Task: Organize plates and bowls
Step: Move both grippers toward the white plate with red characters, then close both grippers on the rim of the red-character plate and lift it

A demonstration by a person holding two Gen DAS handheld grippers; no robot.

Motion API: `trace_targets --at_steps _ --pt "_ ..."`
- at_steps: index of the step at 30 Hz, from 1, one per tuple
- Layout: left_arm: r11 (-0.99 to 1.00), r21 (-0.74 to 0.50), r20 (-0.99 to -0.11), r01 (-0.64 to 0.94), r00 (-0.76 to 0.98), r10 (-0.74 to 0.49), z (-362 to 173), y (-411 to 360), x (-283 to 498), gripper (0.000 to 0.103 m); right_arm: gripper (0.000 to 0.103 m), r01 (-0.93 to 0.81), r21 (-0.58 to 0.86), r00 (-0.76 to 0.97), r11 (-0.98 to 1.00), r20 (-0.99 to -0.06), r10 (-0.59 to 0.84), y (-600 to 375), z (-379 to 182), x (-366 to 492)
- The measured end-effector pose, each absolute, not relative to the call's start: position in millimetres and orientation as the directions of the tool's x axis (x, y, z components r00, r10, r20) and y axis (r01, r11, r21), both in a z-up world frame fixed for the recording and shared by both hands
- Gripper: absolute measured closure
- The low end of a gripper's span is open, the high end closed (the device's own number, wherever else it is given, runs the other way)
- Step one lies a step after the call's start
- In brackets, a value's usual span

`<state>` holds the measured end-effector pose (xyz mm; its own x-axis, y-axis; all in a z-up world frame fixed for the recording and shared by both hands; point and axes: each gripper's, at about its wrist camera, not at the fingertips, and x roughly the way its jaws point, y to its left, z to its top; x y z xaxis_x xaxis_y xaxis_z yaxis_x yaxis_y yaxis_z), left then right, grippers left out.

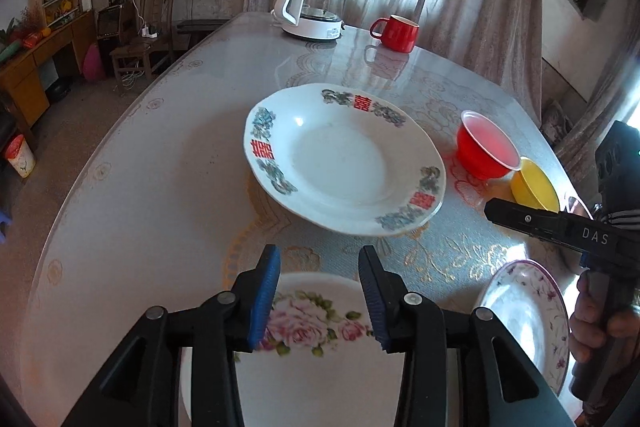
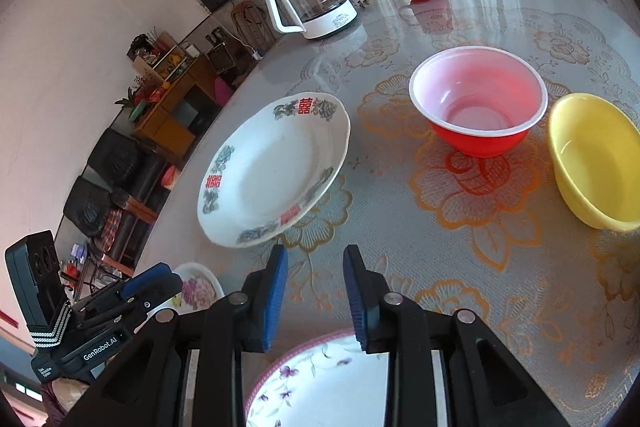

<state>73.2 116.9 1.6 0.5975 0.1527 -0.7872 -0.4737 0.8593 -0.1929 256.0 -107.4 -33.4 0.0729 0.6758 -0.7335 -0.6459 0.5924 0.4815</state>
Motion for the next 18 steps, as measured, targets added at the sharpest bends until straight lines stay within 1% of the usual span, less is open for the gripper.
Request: trace_targets --at_steps 6,8,10,12,17,18 --pt "0.849 -0.233 -0.803 -0.475 0.587 0.108 -7.3 168.7 101.3 0.061 0.074 -0.549 0.534 0.065 0.643 -0.740 0.670 -85.2 -48.6 279.3" --pt "0.844 -0.245 -0.805 -0.476 0.585 0.096 -11.6 183.8 109.4 0.058 0.073 -0.508 0.557 0.062 0.657 -0.737 0.673 -83.4 -53.2 287.0" --pt "0.842 -0.261 -0.805 -0.472 0.588 0.081 -15.7 197.3 116.0 0.050 0.073 -0.463 0.586 0.054 0.665 -0.730 0.681 -81.0 -57.7 294.3" --pt "0.842 -0.277 -0.801 -0.462 0.595 0.063 -19.6 209.0 122.4 0.047 0.073 -0.426 0.606 0.058 0.672 -0.723 0.689 -77.8 -59.1 300.2" --pt "0.859 -0.291 -0.805 -0.422 0.593 0.019 -28.7 227.6 139.1 0.047 0.072 -0.415 0.613 0.053 0.672 -0.721 0.690 -61.8 -60.5 305.3" --pt "0.862 -0.294 -0.803 -0.412 0.595 0.011 -29.6 229.9 141.8 0.047 0.071 -0.416 0.608 0.051 0.676 -0.727 0.685 -58.1 -61.0 305.4"
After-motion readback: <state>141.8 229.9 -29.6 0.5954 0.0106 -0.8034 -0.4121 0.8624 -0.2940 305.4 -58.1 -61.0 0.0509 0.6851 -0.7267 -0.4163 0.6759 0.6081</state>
